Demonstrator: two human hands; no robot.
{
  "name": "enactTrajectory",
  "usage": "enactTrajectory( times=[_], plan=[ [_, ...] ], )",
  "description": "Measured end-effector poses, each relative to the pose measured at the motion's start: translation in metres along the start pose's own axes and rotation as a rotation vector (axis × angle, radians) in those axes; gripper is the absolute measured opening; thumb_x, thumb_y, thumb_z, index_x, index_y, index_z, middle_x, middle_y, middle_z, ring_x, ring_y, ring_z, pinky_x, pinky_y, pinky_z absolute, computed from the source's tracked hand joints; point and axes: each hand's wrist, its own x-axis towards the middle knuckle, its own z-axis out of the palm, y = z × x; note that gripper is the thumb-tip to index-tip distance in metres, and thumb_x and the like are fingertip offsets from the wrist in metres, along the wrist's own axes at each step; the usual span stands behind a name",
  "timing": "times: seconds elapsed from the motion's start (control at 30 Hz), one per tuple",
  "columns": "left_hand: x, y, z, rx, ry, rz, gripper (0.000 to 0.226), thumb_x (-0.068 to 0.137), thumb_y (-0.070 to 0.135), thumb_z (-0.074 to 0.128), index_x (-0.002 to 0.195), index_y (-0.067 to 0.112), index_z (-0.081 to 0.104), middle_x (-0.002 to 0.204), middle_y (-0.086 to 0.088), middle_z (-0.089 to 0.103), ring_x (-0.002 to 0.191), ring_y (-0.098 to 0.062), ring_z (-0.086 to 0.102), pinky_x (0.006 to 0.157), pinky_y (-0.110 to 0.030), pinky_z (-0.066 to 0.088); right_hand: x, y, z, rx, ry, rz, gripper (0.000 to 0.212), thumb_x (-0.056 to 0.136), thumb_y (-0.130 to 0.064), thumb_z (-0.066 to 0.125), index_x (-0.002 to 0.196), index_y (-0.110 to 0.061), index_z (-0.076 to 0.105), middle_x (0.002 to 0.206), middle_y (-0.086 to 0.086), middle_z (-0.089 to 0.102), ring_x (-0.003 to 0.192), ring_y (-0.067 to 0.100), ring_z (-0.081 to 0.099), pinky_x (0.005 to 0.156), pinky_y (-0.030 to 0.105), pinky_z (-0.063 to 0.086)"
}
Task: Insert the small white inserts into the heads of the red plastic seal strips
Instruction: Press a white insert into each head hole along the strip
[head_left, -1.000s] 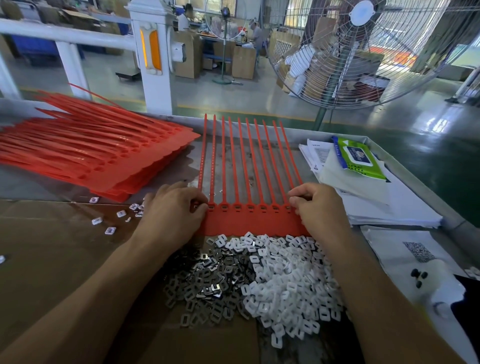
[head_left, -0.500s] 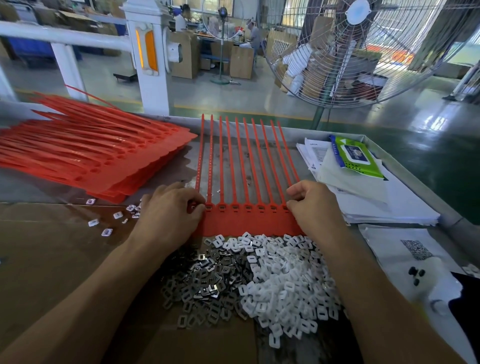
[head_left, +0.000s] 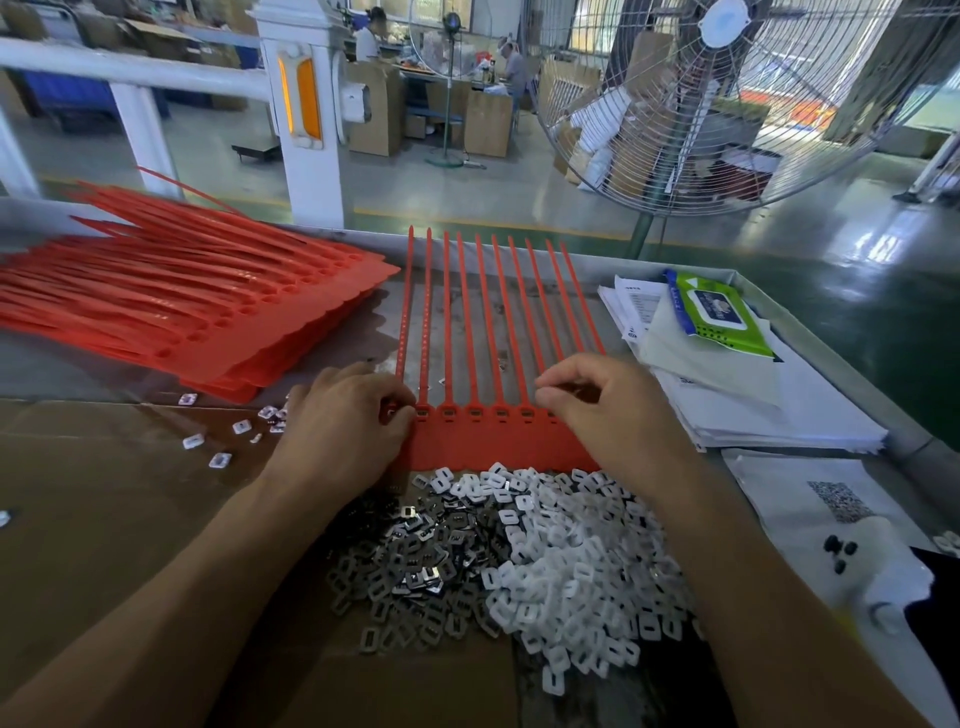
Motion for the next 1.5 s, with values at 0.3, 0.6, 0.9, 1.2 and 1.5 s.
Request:
enactTrajectory(
  times=[0.3, 0.6, 0.9, 1.2, 1.5],
  plan=[
    [-0.001, 0.002, 0.000, 0.014, 0.007, -0.011, 0.016, 0.092, 0.039, 0.063, 0.105, 0.037, 0.073, 0.108, 0.012, 0.061, 0.113, -0.019, 0.051, 0.096, -0.044, 0.033, -0.022, -0.041, 0.016, -0.124, -0.598, -0.260, 0.011, 0.088, -0.036, 0.080, 0.099, -0.034, 0.078, 0.098, -0.015, 0.065, 0.092, 0.003, 0.061, 0.084, 0.025, 0.050],
    [-0.001, 0.004, -0.001, 0.015, -0.006, -0.019, 0.016, 0.092, 0.038, 0.063, 0.105, 0.037, 0.073, 0.112, 0.012, 0.062, 0.115, -0.020, 0.051, 0.098, -0.045, 0.033, -0.025, -0.050, 0.021, -0.217, -0.660, -0.279, 0.014, 0.092, -0.028, 0.077, 0.105, -0.033, 0.078, 0.102, -0.014, 0.060, 0.097, 0.002, 0.056, 0.091, 0.032, 0.049],
    [-0.001, 0.004, -0.001, -0.003, -0.008, -0.028, 0.015, 0.092, 0.038, 0.064, 0.104, 0.037, 0.072, 0.107, 0.013, 0.060, 0.114, -0.019, 0.050, 0.098, -0.044, 0.031, -0.026, -0.048, 0.017, -0.075, -0.633, -0.256, 0.007, 0.093, -0.025, 0.076, 0.095, -0.031, 0.073, 0.096, -0.018, 0.068, 0.091, 0.005, 0.065, 0.082, 0.024, 0.053],
    [-0.001, 0.002, -0.001, 0.002, -0.009, -0.028, 0.014, 0.092, 0.040, 0.063, 0.103, 0.038, 0.071, 0.101, 0.015, 0.055, 0.113, -0.019, 0.049, 0.096, -0.045, 0.031, -0.026, -0.044, 0.017, -0.023, -0.600, -0.220, 0.007, 0.094, -0.022, 0.074, 0.096, -0.029, 0.073, 0.090, -0.022, 0.069, 0.084, -0.003, 0.065, 0.074, 0.010, 0.046],
    [0.000, 0.000, 0.000, -0.013, -0.006, -0.019, 0.013, 0.092, 0.040, 0.063, 0.102, 0.038, 0.071, 0.101, 0.018, 0.054, 0.112, -0.017, 0.049, 0.097, -0.044, 0.030, -0.024, -0.039, 0.006, 0.099, -0.469, -0.131, 0.008, 0.095, -0.025, 0.072, 0.090, -0.032, 0.071, 0.087, -0.012, 0.071, 0.072, -0.001, 0.063, 0.066, 0.014, 0.050]
  ],
)
